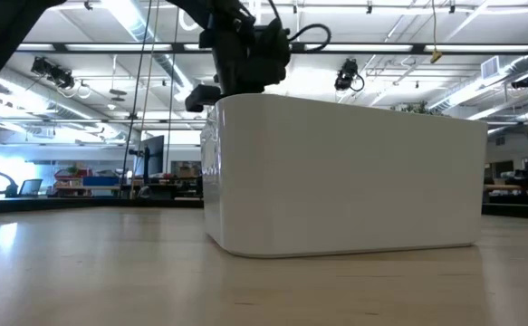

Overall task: Nest measuring cups in basket
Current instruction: Put the nested measuring cups into the white bin

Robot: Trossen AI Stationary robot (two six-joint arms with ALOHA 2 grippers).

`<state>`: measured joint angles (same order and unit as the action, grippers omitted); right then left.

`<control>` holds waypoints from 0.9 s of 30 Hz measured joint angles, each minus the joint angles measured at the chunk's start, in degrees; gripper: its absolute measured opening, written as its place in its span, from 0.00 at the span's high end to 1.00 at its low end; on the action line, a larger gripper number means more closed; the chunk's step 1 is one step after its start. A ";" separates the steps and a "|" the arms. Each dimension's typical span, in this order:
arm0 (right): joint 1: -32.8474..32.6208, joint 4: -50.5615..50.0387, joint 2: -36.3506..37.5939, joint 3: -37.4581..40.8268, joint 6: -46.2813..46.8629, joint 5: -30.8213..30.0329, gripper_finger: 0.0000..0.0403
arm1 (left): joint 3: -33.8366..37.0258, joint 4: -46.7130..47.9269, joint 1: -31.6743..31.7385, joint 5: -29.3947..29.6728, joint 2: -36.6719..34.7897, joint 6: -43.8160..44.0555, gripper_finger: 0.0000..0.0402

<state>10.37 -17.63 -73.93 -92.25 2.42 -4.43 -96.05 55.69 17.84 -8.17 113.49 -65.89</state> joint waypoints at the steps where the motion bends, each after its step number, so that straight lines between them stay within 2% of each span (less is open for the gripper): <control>1: 0.00 -0.01 0.00 0.00 0.00 0.00 0.94 | 0.00 0.04 0.70 -1.25 0.00 -0.62 0.71; 9: 0.00 -0.02 0.00 0.00 0.01 0.00 0.94 | -0.01 4.36 2.78 -8.01 0.26 -11.99 0.48; 14: 0.02 -0.02 0.00 0.00 0.00 0.00 0.94 | 0.00 3.91 1.86 -7.57 0.66 -23.21 0.38; 19: 0.00 -0.02 0.00 0.00 0.00 0.00 0.94 | -0.02 1.33 1.28 -4.63 1.10 -24.82 0.34; 27: 0.02 0.00 0.00 0.00 0.02 0.01 0.94 | -0.02 -2.16 1.53 -2.00 3.67 -24.63 0.33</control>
<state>10.39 -17.63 -73.93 -92.25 2.43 -4.42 -96.07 53.53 19.38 -10.16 117.16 -90.52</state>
